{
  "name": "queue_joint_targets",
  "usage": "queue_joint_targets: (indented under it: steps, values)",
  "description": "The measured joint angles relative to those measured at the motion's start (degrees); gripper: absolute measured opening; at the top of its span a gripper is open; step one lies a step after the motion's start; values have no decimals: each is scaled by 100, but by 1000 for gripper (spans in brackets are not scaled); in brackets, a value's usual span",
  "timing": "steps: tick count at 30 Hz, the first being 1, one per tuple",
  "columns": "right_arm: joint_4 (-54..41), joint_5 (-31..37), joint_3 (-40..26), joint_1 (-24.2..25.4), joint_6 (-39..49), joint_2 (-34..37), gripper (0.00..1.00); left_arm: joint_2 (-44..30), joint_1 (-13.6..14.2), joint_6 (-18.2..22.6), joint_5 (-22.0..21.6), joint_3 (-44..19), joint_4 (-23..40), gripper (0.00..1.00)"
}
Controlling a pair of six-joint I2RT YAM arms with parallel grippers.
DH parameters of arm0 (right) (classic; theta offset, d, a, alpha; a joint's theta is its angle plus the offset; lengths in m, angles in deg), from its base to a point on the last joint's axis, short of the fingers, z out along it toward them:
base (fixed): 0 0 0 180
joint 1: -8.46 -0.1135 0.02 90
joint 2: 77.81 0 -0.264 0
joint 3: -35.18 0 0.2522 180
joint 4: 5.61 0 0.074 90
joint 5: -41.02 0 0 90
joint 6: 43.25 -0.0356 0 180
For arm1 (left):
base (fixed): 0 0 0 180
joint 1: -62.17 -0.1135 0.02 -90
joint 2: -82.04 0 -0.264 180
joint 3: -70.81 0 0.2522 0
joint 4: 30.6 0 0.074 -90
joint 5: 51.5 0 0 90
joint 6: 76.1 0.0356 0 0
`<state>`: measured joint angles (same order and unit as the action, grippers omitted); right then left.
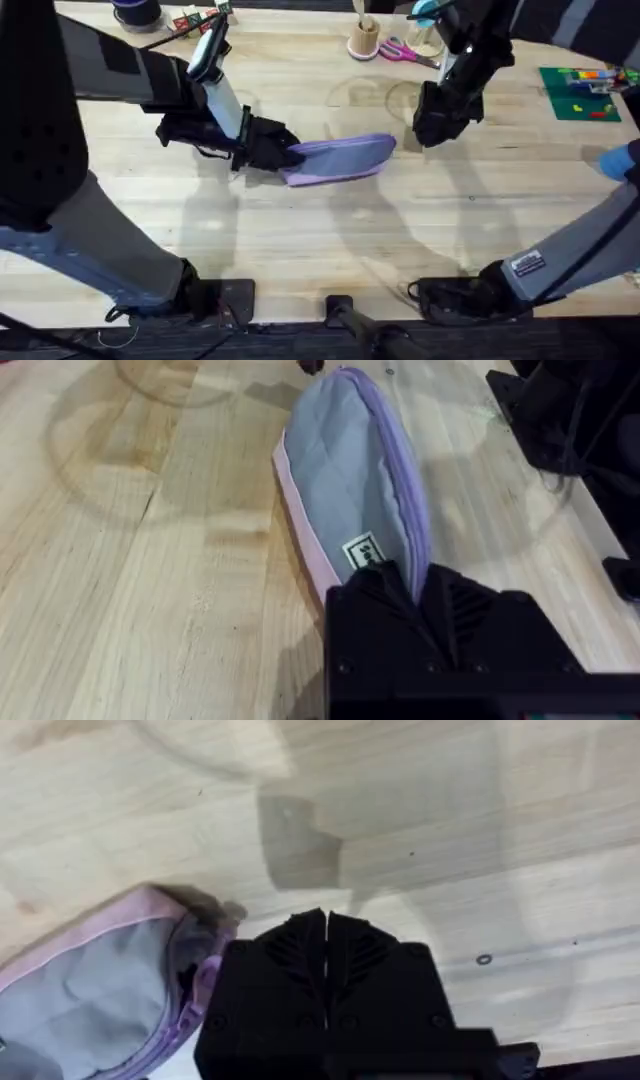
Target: Unzip the bag, pick up the pens from the table one at a time and place them inside, then zip the bag closed.
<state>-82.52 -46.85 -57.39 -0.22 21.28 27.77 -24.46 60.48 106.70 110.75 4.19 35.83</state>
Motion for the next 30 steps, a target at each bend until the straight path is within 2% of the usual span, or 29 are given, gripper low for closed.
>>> queue_joint_targets:
  steps: [5,13,14,20,22,30]
  values:
    - [-209,0,-59,-168,24,-298,31,0,0,0,0,0,0,42]
    - [-472,2,-623,-751,575,-1556,40,0,0,0,-2,0,0,42]
    - [-479,0,-652,-849,646,-1727,91,0,0,0,-2,0,0,42]
    - [-551,0,-678,-1248,930,-2412,934,0,0,0,-2,0,0,42]
    - [-556,1,-678,-1278,970,-2487,990,0,0,0,-2,0,0,42]
    - [-626,0,-678,-1280,1014,-2494,996,0,0,4,-2,0,-1,51]
